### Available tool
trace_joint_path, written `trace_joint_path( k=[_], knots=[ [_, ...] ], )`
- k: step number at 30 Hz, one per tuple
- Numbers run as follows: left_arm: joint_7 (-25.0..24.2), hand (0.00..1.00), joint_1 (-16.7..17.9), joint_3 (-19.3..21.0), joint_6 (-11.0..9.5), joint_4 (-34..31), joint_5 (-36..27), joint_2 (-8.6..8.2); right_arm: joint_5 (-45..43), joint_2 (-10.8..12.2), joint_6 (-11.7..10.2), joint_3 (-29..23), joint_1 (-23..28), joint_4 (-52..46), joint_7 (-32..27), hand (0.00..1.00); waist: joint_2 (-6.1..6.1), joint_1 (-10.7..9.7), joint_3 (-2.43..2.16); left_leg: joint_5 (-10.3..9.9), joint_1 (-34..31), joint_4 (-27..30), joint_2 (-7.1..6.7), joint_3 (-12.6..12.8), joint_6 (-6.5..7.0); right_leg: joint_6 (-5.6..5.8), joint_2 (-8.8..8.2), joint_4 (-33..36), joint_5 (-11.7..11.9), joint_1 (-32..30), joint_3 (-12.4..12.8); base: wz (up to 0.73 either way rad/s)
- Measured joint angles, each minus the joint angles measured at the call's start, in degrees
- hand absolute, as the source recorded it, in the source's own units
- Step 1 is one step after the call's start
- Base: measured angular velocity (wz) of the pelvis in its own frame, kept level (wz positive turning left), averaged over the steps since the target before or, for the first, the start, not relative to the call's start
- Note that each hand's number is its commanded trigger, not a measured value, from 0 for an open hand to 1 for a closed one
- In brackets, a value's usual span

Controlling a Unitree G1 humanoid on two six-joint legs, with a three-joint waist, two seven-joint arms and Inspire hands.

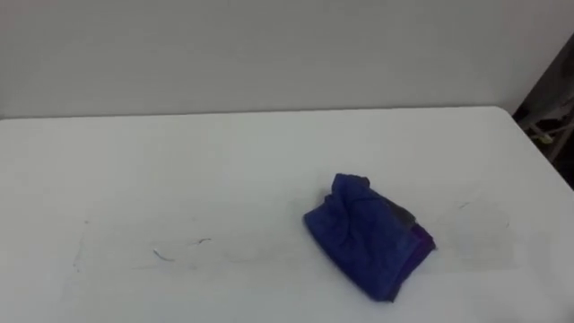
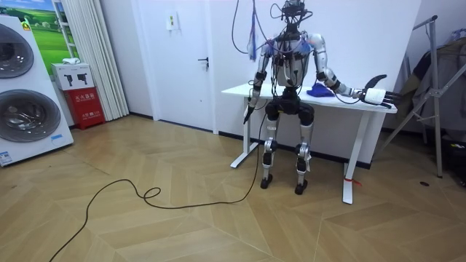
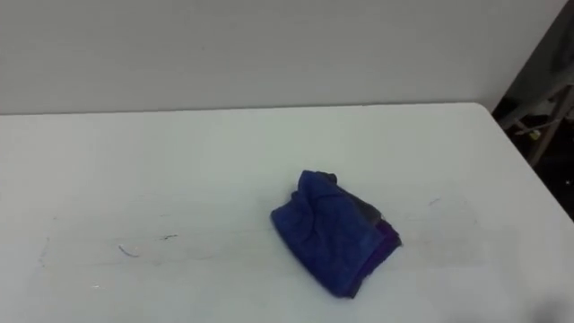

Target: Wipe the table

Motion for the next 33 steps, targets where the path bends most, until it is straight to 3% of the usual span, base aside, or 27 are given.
trace_joint_path(
  k=[6,12,15,18,20,23,29,30,33],
  knots=[
    [1.4,0.0,1.0,1.1,-0.2,-1.5,-1.8,0.12,11.3,-0.4,-0.9,-5.6,0.3,4.5,-2.7,0.0,-0.64,-1.3,-0.31,-0.1,-0.4,0.4,0.01,-0.5,0.12,-0.01,-0.19,0.1,-0.1,0.0,-0.8,0.06],
    [1.0,0.0,1.6,1.1,0.2,-0.5,-2.0,0.16,25.8,2.4,2.0,-7.1,3.3,15.3,-3.3,0.0,-0.19,-2.5,-0.23,-0.1,-0.9,0.2,0.02,-0.4,0.13,-0.03,-0.23,0.2,-0.2,-0.3,-0.8,-0.01],
    [-0.2,0.0,1.6,1.0,0.8,0.6,-3.4,-0.01,28.6,4.0,3.0,-6.8,4.0,20.0,0.0,0.0,0.27,-3.3,-0.19,-0.2,-1.0,0.1,0.17,-0.3,0.18,-0.09,-0.27,0.3,-0.4,-0.4,-1.1,0.01],
    [-0.8,0.0,1.3,0.4,1.0,0.8,-2.9,-0.3,29.8,5.5,4.7,-2.9,3.9,25.1,4.5,0.0,0.44,-2.9,-0.19,-0.2,-1.0,0.1,0.34,-0.2,0.18,-0.06,-0.42,1.4,-1.5,-1.0,-1.1,-0.01],
    [-1.0,0.0,0.5,0.4,1.4,1.2,-1.2,-0.78,25.9,7.2,7.2,1.7,3.7,26.5,9.3,0.0,0.65,-2.1,-0.16,-0.2,-1.0,0.1,0.43,-0.2,0.17,-0.04,-0.53,2.0,-1.8,-1.3,-1.1,0.0],
    [-1.8,0.0,-0.1,0.1,1.9,1.2,2.2,-1.44,15.0,7.4,9.5,7.2,1.5,28.5,16.6,0.0,1.46,-0.9,-0.14,-0.2,-1.0,0.1,0.36,-0.1,0.17,-0.04,-0.39,1.3,-1.8,-1.1,-1.1,-0.04],
    [-1.6,0.0,-2.2,-5.4,1.9,1.3,3.9,-1.88,-6.6,7.1,11.9,19.5,-3.5,29.2,27.6,0.0,2.04,1.8,0.08,-0.1,-0.9,-0.4,-0.02,-0.4,0.06,-0.17,-0.39,1.0,-0.7,-1.0,-1.2,0.02],
    [-1.6,0.0,-2.4,-5.8,1.9,1.4,3.9,-2.0,-8.1,7.0,11.4,20.5,-3.5,29.1,28.3,0.0,2.13,2.2,0.1,-0.1,-0.9,-0.3,-0.04,-0.5,0.05,-0.18,-0.38,1.0,-0.6,-0.9,-1.2,0.07],
    [-1.5,0.0,-2.9,-7.0,1.8,2.2,3.8,-2.36,-10.2,7.1,13.2,23.1,-3.5,29.1,30.2,0.0,2.49,2.6,0.35,0.0,-0.9,-0.4,-0.1,-1.0,-0.08,-0.08,-0.25,0.9,-0.4,-0.9,-1.2,0.0]
  ],
)
